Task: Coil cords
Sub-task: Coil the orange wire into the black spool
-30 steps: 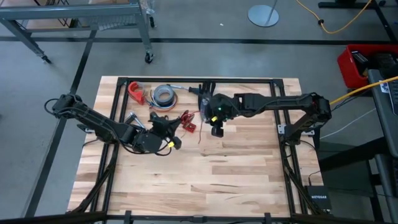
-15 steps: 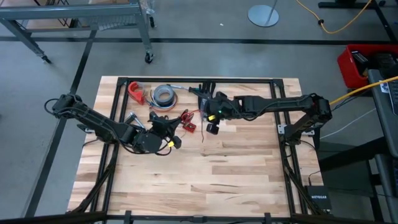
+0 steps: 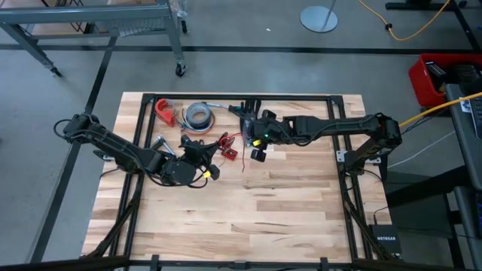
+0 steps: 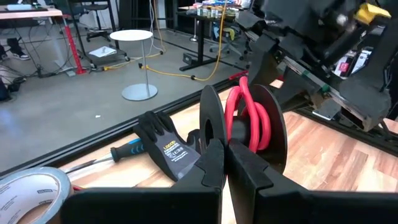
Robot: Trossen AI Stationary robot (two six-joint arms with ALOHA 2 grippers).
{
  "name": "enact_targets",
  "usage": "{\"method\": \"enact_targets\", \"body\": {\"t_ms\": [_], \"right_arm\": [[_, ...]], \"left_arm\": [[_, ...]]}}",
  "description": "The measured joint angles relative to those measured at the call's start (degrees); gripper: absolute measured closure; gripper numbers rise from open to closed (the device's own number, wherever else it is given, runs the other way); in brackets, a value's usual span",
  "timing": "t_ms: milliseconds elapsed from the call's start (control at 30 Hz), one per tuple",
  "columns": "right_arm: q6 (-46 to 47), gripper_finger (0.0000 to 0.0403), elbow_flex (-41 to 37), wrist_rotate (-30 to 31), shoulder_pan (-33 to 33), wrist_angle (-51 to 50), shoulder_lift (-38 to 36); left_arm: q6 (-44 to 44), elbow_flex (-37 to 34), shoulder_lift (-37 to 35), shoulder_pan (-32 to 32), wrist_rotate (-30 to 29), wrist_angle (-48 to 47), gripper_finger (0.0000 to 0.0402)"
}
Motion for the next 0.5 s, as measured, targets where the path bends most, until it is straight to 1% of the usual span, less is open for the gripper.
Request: {"method": "enact_targets", "body": {"t_ms": [100, 300, 500], "right_arm": [[-1.5, 0.0281, 0.0, 0.0, 0.0, -5.0, 0.0], [-1.6, 0.0281, 0.0, 0.1, 0.0, -21.0, -1.6], [-1.5, 0.0281, 0.0, 2.5, 0.0, -25.6, -6.7]], "left_arm": [[0.0, 0.0, 0.0, 0.0, 0.0, -0.1, 0.0402], [0.4, 0.0, 0.0, 0.0, 0.0, -0.2, 0.0402], [0.8, 0.0, 0.0, 0.0, 0.0, -0.2, 0.0402]]}}
